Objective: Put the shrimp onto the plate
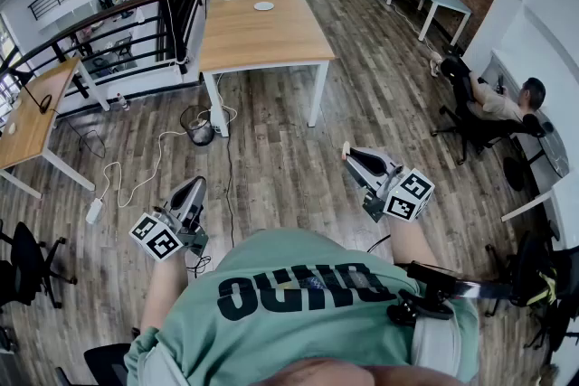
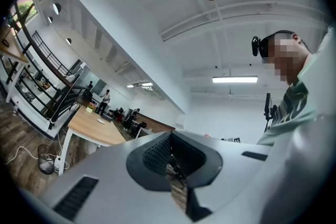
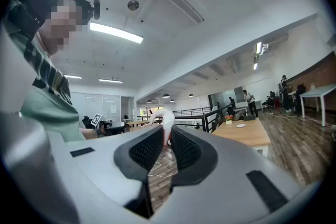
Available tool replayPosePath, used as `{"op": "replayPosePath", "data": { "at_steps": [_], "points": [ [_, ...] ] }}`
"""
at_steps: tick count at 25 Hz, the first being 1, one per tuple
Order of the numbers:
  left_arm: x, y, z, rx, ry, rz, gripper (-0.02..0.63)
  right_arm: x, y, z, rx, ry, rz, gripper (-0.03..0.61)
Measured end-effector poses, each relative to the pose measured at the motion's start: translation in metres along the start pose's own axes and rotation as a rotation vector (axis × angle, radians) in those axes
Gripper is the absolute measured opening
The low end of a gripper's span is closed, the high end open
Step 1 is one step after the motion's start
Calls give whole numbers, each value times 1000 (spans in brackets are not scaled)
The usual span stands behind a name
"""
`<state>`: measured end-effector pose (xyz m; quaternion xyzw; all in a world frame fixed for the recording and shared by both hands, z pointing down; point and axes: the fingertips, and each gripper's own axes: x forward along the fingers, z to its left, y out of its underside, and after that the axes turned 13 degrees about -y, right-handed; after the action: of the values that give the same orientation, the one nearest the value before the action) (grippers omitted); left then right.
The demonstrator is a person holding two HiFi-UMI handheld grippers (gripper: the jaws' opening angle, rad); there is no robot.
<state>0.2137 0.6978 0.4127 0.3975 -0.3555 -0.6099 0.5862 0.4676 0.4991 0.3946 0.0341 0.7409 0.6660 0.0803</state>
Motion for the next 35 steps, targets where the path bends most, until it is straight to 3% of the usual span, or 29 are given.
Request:
{"op": "replayPosePath", "data": {
  "at_steps": [23, 35],
  "points": [
    [31, 14, -7, -29, 1, 10, 3, -4, -2, -29, -3, -39, -11, 55],
    [79, 31, -39, -20, 47, 39, 3, -52, -4, -55, 7, -13, -34, 55]
  ]
}}
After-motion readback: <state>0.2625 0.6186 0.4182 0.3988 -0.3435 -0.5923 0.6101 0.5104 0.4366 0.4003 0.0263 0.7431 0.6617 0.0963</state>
